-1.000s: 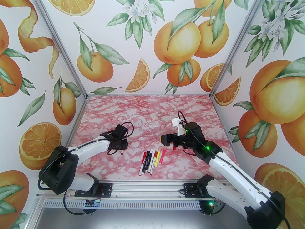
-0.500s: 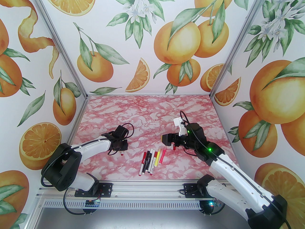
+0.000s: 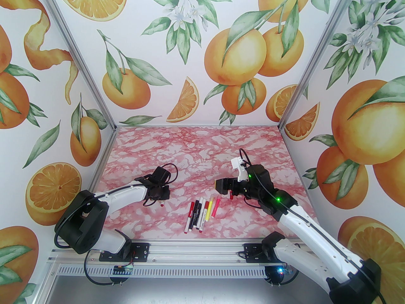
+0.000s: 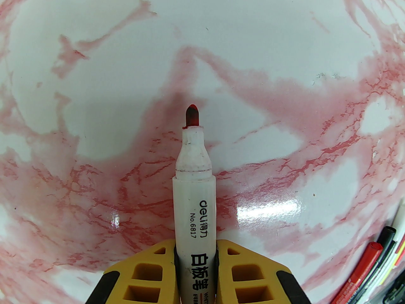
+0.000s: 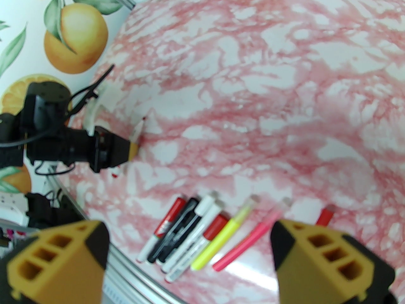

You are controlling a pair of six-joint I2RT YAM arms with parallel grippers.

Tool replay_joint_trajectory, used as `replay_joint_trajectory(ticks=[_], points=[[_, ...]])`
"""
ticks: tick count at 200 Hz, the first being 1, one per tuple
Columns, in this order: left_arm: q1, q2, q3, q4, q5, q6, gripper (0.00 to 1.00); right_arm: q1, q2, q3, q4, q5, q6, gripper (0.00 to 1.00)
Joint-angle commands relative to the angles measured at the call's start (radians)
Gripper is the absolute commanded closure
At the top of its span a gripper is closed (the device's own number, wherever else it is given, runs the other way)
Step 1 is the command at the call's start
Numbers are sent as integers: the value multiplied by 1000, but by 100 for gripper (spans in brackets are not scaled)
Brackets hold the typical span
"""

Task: Open the pen caps

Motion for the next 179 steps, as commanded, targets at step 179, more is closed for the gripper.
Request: replay_joint_trajectory(ticks=[179], points=[[7, -54, 46, -103, -18, -7, 69, 5, 3, 16, 15, 29, 0, 11]])
